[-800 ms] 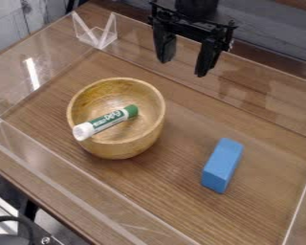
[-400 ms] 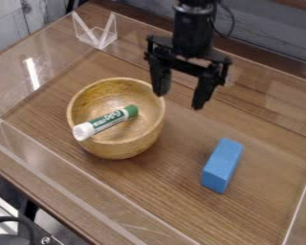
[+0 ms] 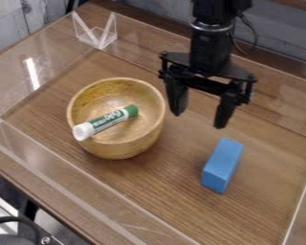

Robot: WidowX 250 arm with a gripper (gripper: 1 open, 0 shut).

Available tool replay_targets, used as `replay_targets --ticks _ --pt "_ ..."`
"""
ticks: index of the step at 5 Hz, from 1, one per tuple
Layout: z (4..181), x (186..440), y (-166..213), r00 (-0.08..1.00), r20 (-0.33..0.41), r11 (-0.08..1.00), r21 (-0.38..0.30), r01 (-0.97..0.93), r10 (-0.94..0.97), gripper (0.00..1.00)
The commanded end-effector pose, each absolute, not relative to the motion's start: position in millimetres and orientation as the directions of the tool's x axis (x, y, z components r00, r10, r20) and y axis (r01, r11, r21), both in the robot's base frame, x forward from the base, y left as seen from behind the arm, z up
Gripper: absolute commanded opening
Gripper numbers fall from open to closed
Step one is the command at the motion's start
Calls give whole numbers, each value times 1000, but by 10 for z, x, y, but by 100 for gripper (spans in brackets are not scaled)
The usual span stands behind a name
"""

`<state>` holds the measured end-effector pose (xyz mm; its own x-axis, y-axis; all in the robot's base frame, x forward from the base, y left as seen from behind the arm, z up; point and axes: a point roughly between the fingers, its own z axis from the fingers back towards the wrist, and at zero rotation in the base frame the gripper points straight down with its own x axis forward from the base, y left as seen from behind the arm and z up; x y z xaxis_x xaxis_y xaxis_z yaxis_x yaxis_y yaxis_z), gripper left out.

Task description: Put the blue block in the brown bowl

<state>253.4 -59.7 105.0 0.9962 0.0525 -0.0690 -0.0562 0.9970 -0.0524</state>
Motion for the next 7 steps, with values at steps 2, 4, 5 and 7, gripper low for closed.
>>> replay_targets --ticks 2,4,5,7 --pt "1118 2493 -840 998 6 993 -103 -60 60 100" --pt "975 2476 -954 997 31 990 -124 -65 69 100" --pt "907 2490 -968 997 35 990 -126 -66 71 100" --pt "804 2525 -990 997 39 990 -126 -66 72 100"
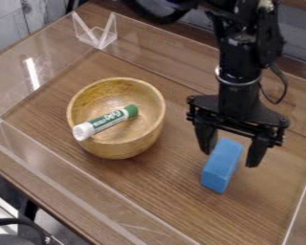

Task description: Put the blue block in the brown bowl

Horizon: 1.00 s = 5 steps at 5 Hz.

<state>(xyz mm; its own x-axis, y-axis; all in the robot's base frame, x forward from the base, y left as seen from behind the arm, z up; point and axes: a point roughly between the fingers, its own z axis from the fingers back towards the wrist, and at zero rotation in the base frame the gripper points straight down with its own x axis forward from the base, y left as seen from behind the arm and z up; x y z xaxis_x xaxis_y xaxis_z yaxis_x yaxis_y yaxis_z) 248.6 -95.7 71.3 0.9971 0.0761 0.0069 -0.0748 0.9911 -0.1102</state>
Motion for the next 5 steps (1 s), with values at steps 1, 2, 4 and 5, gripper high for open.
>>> replay_targets --ticks 1,2,4,5 --pt "774 2550 -985 997 46 990 -128 -61 67 100" --pt "749 2569 -978 997 49 990 -129 -58 64 100" --pt "717 2598 -959 996 53 990 -131 -58 66 100" --pt "709 2608 -951 996 55 989 -133 -58 66 100"
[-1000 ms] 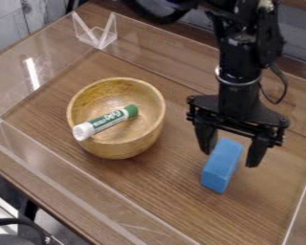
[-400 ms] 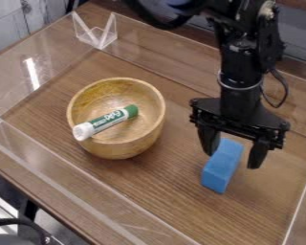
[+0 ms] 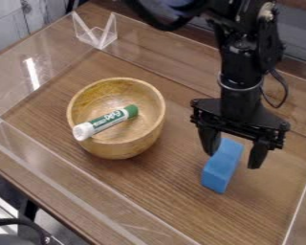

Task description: Put the blue block in the brown bowl

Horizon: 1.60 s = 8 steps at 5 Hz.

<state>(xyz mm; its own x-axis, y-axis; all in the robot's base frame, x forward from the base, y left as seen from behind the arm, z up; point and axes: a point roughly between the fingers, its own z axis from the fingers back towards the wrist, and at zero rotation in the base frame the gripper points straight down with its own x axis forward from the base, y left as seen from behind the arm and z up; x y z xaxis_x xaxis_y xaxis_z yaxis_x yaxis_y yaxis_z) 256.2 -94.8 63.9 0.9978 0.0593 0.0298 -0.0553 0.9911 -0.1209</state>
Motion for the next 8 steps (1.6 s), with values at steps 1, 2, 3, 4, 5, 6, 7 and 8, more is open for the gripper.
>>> replay_targets --ticks 1,2,3,4,5,6,7,8 --pt "703 2616 -942 996 56 989 -134 -58 66 100" --pt "700 2622 -935 996 57 989 -136 -58 67 100" --pt "700 2625 -930 996 59 989 -137 -58 66 100" --pt "699 2629 -924 996 60 989 -139 -58 66 100" --pt "636 2625 -917 996 53 989 -132 -63 71 100" --pt "564 2623 -911 996 47 989 -125 -72 78 100" --pt "498 2621 -909 996 43 990 -120 -79 84 100" --pt "433 2619 -909 995 38 990 -115 -86 91 100"
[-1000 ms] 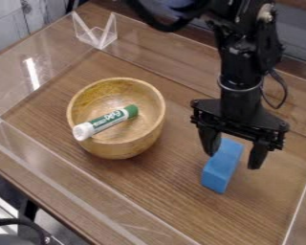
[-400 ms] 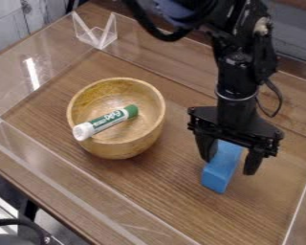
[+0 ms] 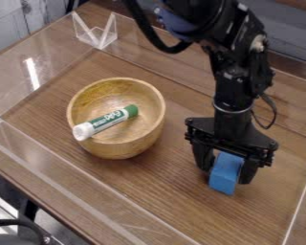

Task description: Put the blue block in the brown bowl

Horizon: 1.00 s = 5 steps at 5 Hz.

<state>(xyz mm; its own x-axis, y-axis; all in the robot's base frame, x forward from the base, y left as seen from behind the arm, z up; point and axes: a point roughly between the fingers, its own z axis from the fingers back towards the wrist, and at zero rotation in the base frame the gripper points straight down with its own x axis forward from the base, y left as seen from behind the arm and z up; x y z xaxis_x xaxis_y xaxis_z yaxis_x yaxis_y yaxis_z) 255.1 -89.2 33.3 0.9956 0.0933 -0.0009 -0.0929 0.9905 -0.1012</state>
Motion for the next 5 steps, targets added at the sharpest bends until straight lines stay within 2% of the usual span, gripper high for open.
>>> replay_targets --ticks 1,5 --pt "402 2621 -915 995 39 989 -118 -89 94 0" --pt "551 2597 -885 997 24 994 -84 -65 67 0"
